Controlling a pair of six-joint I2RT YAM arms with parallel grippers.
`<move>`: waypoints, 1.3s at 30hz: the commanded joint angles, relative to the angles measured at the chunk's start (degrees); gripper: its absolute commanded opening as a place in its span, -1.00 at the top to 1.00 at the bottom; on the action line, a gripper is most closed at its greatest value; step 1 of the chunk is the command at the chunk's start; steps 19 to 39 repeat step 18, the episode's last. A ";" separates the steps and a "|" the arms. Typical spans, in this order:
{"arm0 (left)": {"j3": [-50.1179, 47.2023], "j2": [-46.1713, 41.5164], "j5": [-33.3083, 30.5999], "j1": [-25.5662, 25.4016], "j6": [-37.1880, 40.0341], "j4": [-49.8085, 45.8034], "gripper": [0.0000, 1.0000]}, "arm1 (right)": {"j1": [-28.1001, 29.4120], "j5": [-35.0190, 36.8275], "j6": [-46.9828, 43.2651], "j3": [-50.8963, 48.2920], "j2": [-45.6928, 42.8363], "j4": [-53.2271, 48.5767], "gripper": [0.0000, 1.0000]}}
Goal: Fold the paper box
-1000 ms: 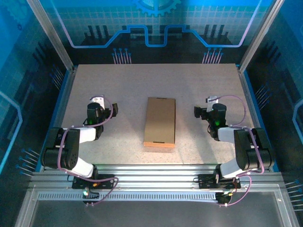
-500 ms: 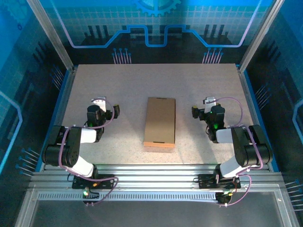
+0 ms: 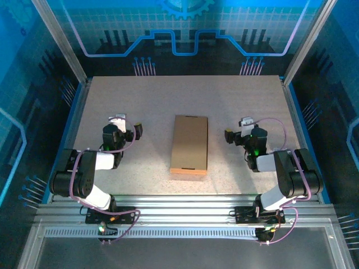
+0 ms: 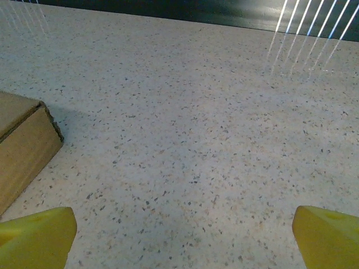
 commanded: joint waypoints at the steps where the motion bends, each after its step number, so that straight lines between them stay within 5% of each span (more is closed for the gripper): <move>1: -0.51 0.41 0.75 0.58 0.80 1.71 -0.99 | -1.61 -0.24 1.04 2.24 0.32 -0.39 -1.00; 39: -0.56 0.40 0.78 0.58 0.82 1.70 -0.99 | -1.24 0.14 0.68 2.55 0.20 -1.20 -1.00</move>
